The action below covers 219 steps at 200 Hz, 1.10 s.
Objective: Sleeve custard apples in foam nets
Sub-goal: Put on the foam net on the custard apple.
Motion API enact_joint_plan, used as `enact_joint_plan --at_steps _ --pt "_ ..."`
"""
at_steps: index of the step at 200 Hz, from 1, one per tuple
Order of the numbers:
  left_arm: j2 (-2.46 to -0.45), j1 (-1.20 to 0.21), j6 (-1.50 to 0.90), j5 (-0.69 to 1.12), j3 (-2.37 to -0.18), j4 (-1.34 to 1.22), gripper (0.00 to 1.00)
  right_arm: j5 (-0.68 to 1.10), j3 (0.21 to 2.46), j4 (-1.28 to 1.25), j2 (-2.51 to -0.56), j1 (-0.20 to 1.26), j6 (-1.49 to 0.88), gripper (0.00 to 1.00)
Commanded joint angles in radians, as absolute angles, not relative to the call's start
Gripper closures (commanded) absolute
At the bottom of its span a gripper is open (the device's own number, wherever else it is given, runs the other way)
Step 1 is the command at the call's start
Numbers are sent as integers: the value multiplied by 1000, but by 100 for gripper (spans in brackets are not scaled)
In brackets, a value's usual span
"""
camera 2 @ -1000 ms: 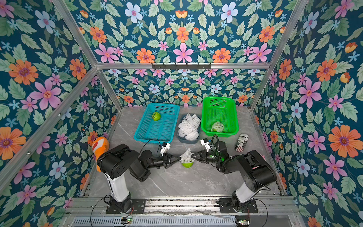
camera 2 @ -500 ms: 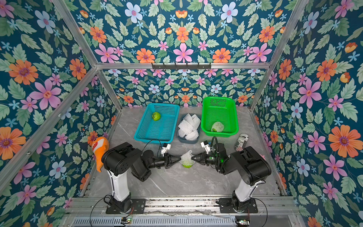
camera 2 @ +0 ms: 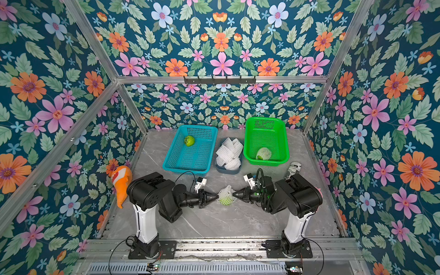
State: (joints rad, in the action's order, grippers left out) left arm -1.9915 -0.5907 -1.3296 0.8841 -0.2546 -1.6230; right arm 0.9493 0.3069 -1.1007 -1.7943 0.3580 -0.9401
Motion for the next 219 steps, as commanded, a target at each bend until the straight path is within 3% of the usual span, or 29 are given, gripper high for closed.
enact_joint_plan --at_steps 1,187,219 --pt "-2001 -592 -1305 906 -247 -1718 100 939 307 -1099 -1794 360 -910 100" --pt "-2094 -623 -1273 910 -255 -1713 100 834 349 -884 -1792 410 -806 100" --pt "-2091 -629 -1256 902 -250 -1696 100 829 340 -887 -1787 417 -785 95"
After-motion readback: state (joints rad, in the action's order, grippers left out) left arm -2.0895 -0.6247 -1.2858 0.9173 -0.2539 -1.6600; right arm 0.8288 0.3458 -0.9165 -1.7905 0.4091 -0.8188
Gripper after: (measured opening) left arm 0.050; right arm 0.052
